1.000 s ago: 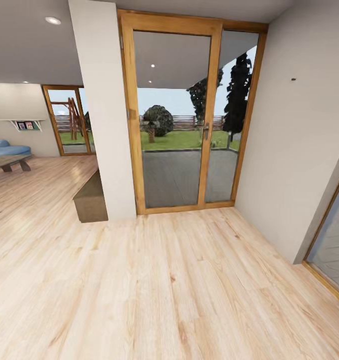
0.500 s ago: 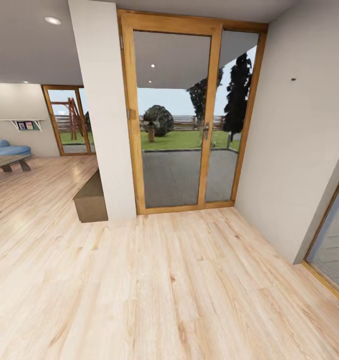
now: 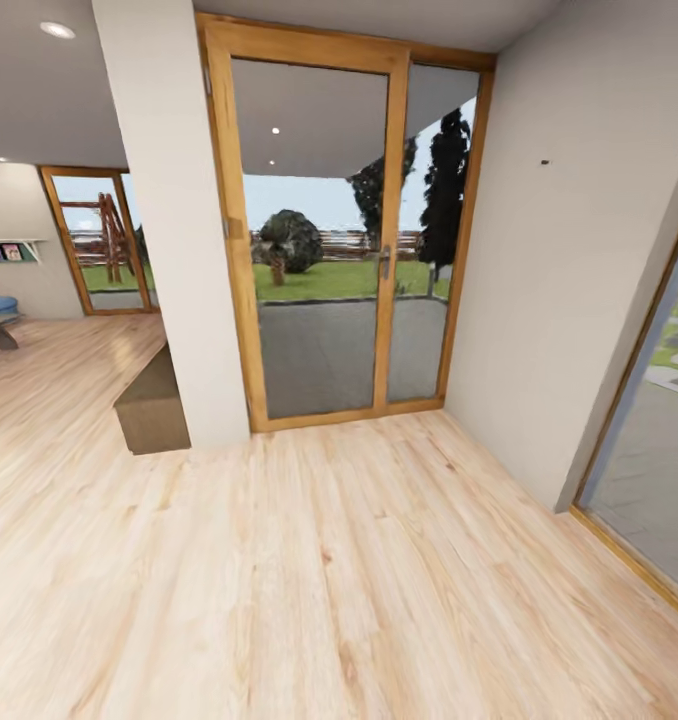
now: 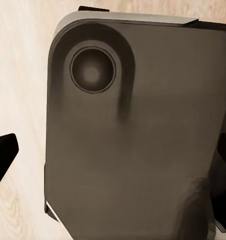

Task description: In the kitchen, take the popcorn bag from the countertop, put it into the microwave, and heat it until the popcorn is cooked so the cooked popcorn ends up inside the bag.

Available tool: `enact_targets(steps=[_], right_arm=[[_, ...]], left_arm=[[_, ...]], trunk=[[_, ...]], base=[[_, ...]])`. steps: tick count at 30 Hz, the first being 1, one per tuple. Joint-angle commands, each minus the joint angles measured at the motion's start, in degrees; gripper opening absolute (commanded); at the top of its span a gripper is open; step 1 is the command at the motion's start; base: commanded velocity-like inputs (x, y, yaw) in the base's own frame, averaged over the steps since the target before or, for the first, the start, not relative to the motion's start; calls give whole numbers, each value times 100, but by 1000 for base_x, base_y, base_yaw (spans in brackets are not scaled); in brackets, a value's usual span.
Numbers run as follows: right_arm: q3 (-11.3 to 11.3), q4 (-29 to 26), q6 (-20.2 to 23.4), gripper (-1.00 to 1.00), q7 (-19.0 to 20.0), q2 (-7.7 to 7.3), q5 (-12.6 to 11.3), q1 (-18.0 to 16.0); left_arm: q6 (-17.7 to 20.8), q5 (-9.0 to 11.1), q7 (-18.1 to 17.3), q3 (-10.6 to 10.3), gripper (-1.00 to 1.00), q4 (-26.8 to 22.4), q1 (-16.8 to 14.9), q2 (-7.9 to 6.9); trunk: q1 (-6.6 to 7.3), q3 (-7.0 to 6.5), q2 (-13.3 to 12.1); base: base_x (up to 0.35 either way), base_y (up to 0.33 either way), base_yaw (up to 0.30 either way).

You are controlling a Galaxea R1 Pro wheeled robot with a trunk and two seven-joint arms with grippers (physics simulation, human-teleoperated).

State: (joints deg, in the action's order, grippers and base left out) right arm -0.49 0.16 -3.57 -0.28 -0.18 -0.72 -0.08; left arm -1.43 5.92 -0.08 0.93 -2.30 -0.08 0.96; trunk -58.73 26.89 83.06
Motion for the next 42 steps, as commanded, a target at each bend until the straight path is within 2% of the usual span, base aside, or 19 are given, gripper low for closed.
enact_targets(steps=[1, 19, 26, 29, 34, 38, 42], right_arm=[[-4, 2, -21, 100, -8, 0, -8, -1], [-13, 2, -29, 100, -13, -6, -8, -1], [-4, 2, -50, 100, -14, 8, -5, -1], [-4, 43, -383, 100, -24, 6, -7, -1], [-8, 62, -499, 100, -27, 0, -14, -1], [-21, 71, -512, 100, -28, 0, -215, -1], [-21, 72, -513, 100, -28, 0, -274, -1]], left_arm=[[-15, 58, -1, 4, 100, 2, -1, 1], [-11, 39, -1, -23, 100, 10, -1, -4], [-6, -6, 38, -62, 100, 2, -1, -151], [-6, -11, 43, -66, 100, 2, -1, -157], [-6, -12, 44, -66, 100, 2, -1, -156], [-6, -12, 49, -66, 100, 2, -1, -157], [-6, -12, 47, -66, 100, 2, -1, -154]], trunk=[[0, 4, 2], [0, 4, 2], [0, 4, 2], [0, 4, 2], [0, 4, 2], [0, 4, 2], [0, 4, 2]], base=[[0, 0, -242], [0, 0, -247], [0, 0, -290], [0, 0, -294], [0, 0, -295], [0, 0, -297], [0, 0, -298]])
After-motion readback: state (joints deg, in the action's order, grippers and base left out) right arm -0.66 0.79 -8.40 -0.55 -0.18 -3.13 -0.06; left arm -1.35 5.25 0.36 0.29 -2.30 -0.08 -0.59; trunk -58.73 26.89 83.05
